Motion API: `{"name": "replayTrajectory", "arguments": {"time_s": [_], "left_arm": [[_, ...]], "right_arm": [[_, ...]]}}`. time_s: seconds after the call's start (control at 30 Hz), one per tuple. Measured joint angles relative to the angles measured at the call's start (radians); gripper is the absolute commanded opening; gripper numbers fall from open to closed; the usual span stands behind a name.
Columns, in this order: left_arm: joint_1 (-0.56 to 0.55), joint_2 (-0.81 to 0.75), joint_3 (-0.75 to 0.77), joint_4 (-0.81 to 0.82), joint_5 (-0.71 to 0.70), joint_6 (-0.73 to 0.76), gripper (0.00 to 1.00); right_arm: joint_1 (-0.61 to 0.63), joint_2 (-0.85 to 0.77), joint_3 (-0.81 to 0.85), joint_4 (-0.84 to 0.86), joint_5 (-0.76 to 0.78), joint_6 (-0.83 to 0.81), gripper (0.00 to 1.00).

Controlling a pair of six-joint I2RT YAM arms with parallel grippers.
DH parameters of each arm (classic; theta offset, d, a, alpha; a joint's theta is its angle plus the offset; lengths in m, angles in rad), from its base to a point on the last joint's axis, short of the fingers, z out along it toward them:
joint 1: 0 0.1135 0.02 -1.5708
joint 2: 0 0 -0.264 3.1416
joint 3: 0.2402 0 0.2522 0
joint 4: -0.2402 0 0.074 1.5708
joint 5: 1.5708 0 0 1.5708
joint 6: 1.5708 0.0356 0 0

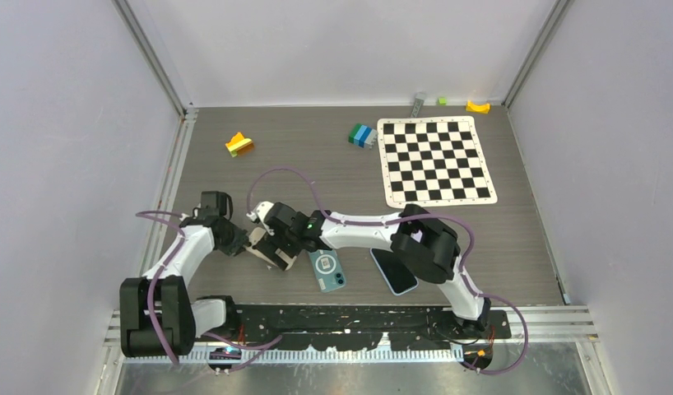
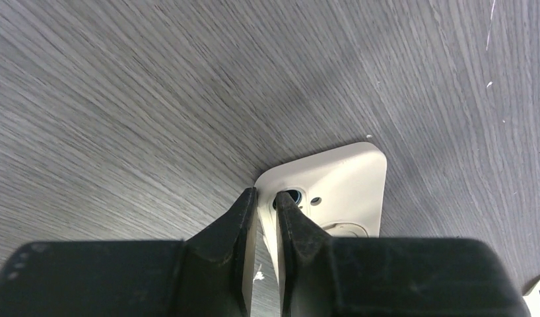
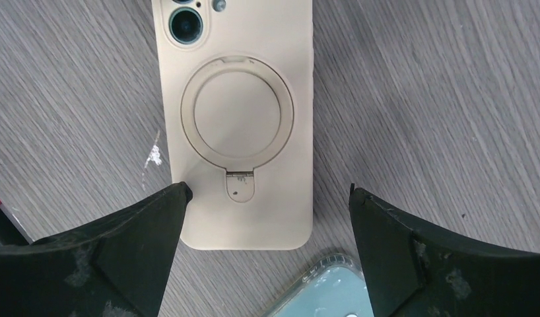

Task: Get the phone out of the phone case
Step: Pick up the phone at the center of the board.

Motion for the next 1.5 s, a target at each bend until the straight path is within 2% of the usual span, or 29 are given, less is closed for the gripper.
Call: {"name": "replayTrajectory", "arguments": {"time_s": [0.23, 0.37, 0.43, 0.5, 0.53, 0.6, 0.7, 0.8, 1.0, 1.13, 1.23, 1.37, 1.5], "left_arm": [[0.058, 0.004, -0.013, 0.012, 0.072, 0.003, 0.15], [0.092, 0.003, -0.018, 0.016, 0.109, 0.010, 0.20], [0.110, 0.002, -0.023, 0.020, 0.132, 0.016, 0.28], [0.121, -0.003, -0.024, 0.017, 0.141, 0.023, 0.38], [0.127, -0.007, -0.024, 0.013, 0.145, 0.026, 0.47], [0.135, -0.008, -0.023, 0.002, 0.146, 0.030, 0.65], [0.139, -0.022, -0.009, -0.015, 0.147, 0.032, 0.83], [0.140, -0.043, 0.000, -0.066, 0.137, 0.042, 0.92], [0.140, -0.143, 0.050, -0.163, 0.114, 0.054, 0.97], [0.140, -0.200, 0.086, -0.171, 0.116, 0.066, 0.97], [0.140, -0.211, 0.085, -0.139, 0.178, 0.090, 0.96], [0.140, -0.168, 0.071, -0.027, 0.322, 0.123, 0.91], [0.140, -0.069, 0.065, 0.064, 0.434, 0.138, 0.78]], "right_arm": [[0.032, 0.032, 0.029, 0.013, 0.050, 0.002, 0.98], [0.050, 0.052, 0.027, 0.042, 0.077, 0.014, 0.97], [0.059, 0.053, 0.027, 0.047, 0.100, 0.016, 0.91], [0.063, 0.056, 0.027, 0.054, 0.113, 0.018, 0.77], [0.063, 0.056, 0.027, 0.055, 0.125, 0.023, 0.61], [0.064, 0.056, 0.029, 0.050, 0.137, 0.030, 0.51], [0.064, 0.057, 0.037, 0.034, 0.144, 0.047, 0.37], [0.060, 0.058, 0.040, 0.031, 0.136, 0.058, 0.32], [0.002, 0.047, 0.040, 0.022, -0.006, 0.105, 0.28], [-0.097, 0.031, 0.019, 0.045, -0.243, 0.196, 0.26], [-0.172, 0.031, -0.003, 0.085, -0.402, 0.261, 0.24], [-0.257, 0.031, -0.031, 0.133, -0.579, 0.332, 0.24], [-0.295, 0.031, -0.034, 0.136, -0.652, 0.376, 0.24]]}}
